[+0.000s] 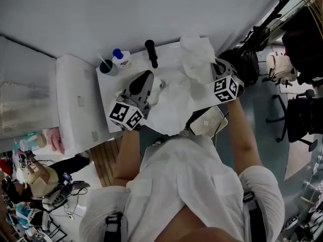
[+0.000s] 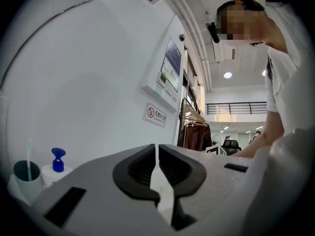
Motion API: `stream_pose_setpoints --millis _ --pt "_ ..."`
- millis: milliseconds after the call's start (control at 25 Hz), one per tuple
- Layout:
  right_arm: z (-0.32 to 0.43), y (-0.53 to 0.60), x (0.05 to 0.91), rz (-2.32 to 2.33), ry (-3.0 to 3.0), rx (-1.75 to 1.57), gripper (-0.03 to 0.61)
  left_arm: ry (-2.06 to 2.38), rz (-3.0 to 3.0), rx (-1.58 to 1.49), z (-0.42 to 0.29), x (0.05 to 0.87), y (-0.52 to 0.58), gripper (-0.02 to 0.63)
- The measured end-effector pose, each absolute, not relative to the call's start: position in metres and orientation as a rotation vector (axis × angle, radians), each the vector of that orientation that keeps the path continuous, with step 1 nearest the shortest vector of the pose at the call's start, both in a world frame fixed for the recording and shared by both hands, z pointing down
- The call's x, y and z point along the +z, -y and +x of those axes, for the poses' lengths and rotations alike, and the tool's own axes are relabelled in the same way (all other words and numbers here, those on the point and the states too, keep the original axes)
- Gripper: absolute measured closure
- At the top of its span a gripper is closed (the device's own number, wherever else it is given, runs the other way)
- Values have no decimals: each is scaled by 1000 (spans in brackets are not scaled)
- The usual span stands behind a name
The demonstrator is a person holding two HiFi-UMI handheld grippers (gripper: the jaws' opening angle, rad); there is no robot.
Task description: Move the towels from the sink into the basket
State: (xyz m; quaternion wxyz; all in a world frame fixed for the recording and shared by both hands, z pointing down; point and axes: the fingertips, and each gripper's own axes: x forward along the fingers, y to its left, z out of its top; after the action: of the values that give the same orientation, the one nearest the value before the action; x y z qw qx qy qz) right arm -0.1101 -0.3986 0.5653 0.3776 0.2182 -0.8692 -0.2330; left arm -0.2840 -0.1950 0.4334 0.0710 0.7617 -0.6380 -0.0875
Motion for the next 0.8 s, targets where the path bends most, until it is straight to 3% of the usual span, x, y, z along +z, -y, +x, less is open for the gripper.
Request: stream_pose_setpoints --millis 800 --pt "19 268 417 1234 2394 -504 523 1636 2546 -343 -242 393 142 588"
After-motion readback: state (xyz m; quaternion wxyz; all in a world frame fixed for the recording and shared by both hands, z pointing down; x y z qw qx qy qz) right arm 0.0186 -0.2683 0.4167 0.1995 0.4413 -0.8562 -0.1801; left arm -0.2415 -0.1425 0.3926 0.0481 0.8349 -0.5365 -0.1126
